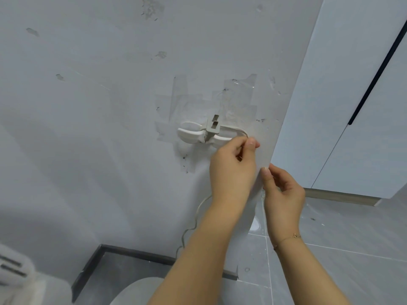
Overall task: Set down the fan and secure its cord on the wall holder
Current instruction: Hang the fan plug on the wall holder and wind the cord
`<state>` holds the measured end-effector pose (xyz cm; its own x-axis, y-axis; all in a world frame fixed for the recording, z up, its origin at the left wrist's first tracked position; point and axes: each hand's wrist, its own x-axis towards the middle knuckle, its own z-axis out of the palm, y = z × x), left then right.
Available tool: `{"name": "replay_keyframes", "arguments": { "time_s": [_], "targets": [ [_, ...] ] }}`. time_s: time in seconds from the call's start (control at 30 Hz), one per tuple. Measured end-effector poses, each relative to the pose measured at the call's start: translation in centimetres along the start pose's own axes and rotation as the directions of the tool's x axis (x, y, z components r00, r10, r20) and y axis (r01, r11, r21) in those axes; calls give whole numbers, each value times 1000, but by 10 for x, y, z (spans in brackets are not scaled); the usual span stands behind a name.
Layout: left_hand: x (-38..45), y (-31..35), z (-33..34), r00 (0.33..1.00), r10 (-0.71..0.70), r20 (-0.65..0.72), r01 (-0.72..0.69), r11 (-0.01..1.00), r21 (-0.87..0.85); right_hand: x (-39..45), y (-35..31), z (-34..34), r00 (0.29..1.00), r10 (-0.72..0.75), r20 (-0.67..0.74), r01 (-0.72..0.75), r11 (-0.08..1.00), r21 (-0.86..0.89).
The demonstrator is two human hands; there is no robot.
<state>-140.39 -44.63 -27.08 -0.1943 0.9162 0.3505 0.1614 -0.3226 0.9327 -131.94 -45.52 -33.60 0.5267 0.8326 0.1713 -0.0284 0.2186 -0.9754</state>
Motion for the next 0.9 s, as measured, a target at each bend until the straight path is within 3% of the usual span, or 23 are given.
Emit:
{"name": "replay_keyframes", "arguments": {
  "time_s": [0.07,0.13,0.2,0.47,0.7,0.9],
  "targets": [
    [1,-6,-2,990,-107,90,121,978,-167,0,-1,0,1000,-3,-1,3,1000,-2],
    [-1,-11,-4,931,-260,256,344,860,-378,0,-1,-1,1000,-9,-3,9,1000,-13],
    [-2,-18,-10,887,-302,349,442,772,-457,1,-1,-1,1000,-13,1,13,999,-29],
    [3,-29,-27,915,-303,265,382,862,-334,2,-1,-2,1000,-6,6,7,999,-46],
    [11,-36,-53,907,-379,183,414,882,-226,1,-2,-2,1000,-4,-9,4,999,-34],
    [23,-35,-78,892,-436,117,451,861,-233,1,-2,-2,1000,-4,-13,3,999,-48]
  ]
}}
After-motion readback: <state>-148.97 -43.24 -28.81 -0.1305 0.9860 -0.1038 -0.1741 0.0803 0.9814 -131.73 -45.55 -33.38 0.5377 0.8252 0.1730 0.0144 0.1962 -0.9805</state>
